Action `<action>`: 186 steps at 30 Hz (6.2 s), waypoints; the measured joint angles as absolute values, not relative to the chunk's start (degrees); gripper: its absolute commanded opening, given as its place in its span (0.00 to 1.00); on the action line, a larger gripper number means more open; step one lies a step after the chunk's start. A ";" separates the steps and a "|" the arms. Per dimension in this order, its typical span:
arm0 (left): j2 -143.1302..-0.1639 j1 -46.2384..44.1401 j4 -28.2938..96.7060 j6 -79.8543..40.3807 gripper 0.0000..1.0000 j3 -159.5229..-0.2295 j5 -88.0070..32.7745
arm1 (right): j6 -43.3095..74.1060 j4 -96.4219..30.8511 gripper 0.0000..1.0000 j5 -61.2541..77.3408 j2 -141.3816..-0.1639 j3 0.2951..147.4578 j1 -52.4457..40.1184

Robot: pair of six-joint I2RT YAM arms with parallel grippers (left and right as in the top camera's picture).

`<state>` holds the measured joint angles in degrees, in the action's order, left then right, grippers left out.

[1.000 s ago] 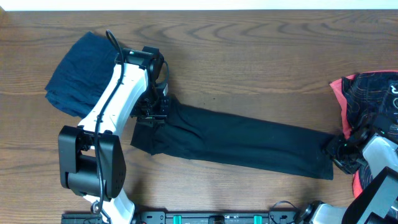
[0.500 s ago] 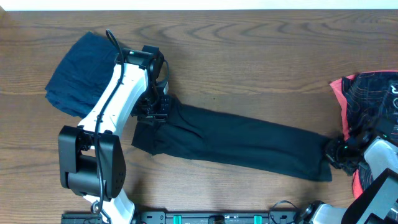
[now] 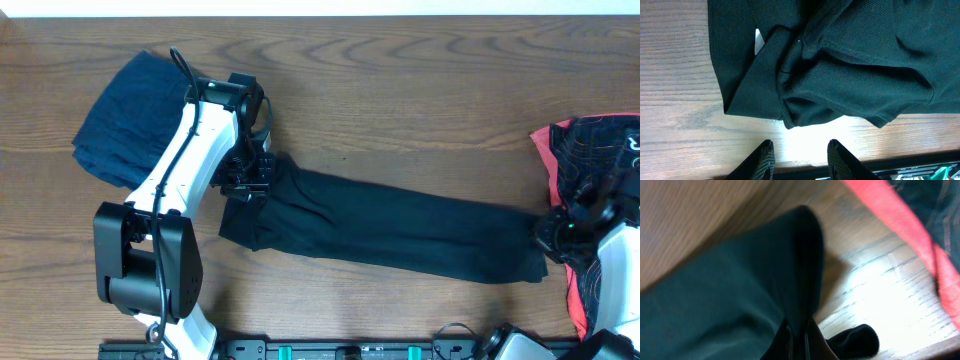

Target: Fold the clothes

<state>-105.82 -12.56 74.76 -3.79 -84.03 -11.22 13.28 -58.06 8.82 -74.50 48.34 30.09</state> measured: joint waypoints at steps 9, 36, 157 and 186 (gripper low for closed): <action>-105.82 -12.56 74.76 -3.81 0.37 -84.03 -11.22 | 16.53 -58.76 0.01 5.61 -74.52 48.34 16.29; -105.82 -12.56 74.48 -3.81 0.37 -84.03 -11.22 | 34.04 -46.57 0.13 6.09 -78.48 46.59 -10.48; -92.25 -11.07 55.46 -8.14 0.72 -72.05 -20.62 | 5.28 -28.69 0.50 30.92 -93.06 41.63 28.88; -92.25 -11.07 55.61 -8.14 0.72 -72.05 -20.62 | 2.85 -30.26 0.01 31.68 -95.64 42.52 22.52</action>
